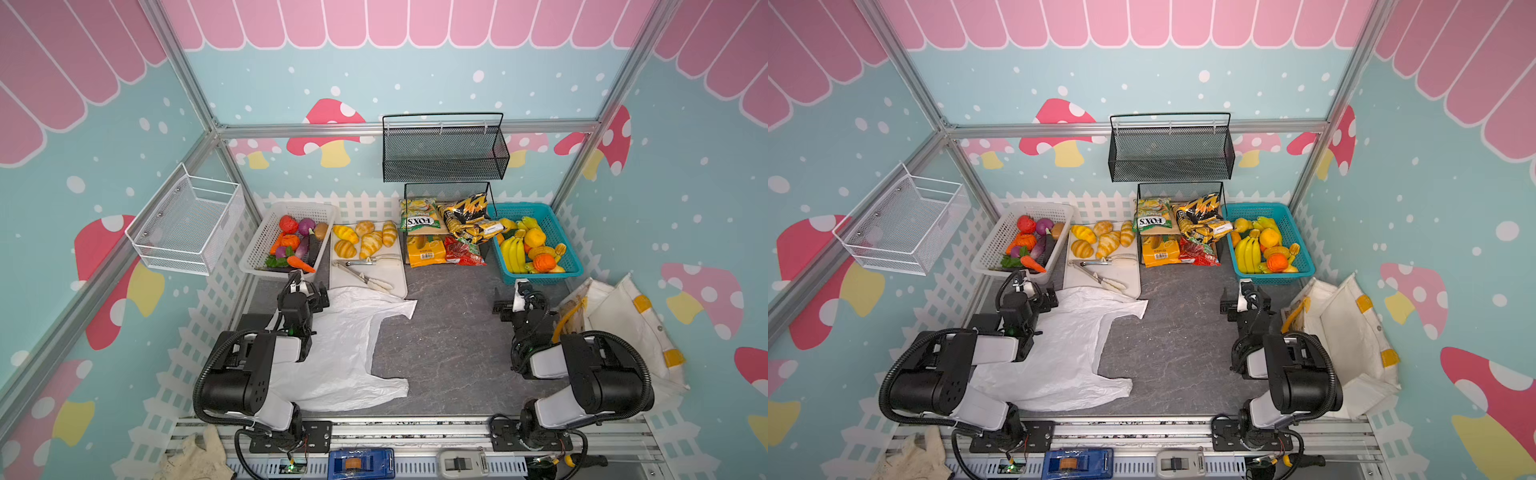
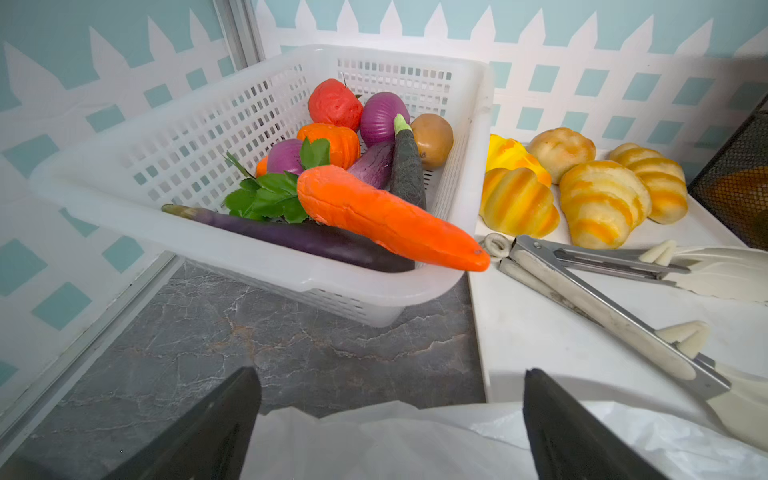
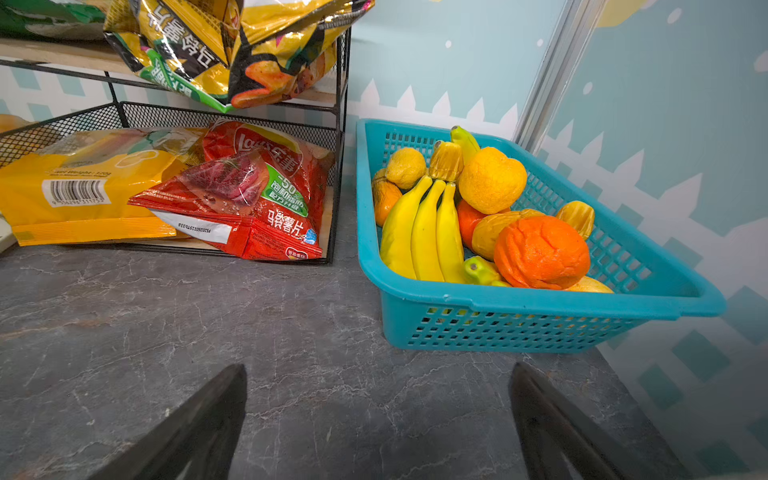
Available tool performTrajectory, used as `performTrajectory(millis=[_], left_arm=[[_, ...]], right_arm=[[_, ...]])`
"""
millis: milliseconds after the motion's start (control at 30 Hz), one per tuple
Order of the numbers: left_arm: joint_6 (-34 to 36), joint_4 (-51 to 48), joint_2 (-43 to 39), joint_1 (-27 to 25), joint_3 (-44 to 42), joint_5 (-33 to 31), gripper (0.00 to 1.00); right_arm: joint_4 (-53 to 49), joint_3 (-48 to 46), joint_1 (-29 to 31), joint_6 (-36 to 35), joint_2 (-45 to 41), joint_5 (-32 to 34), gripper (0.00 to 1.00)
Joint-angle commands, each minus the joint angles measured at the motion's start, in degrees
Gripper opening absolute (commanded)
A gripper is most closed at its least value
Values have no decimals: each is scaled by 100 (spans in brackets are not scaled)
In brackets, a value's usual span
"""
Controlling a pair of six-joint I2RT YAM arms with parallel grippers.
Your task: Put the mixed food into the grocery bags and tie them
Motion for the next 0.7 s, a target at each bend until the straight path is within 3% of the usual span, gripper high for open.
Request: performTrajectory(millis=[0, 667], left_arm=[[80, 78, -3, 25, 102, 56, 100], [135, 31, -3, 18, 137, 218, 100]], right_arm=[[86, 71, -4, -114, 31, -58, 99], [31, 105, -8, -240, 36, -414, 99]])
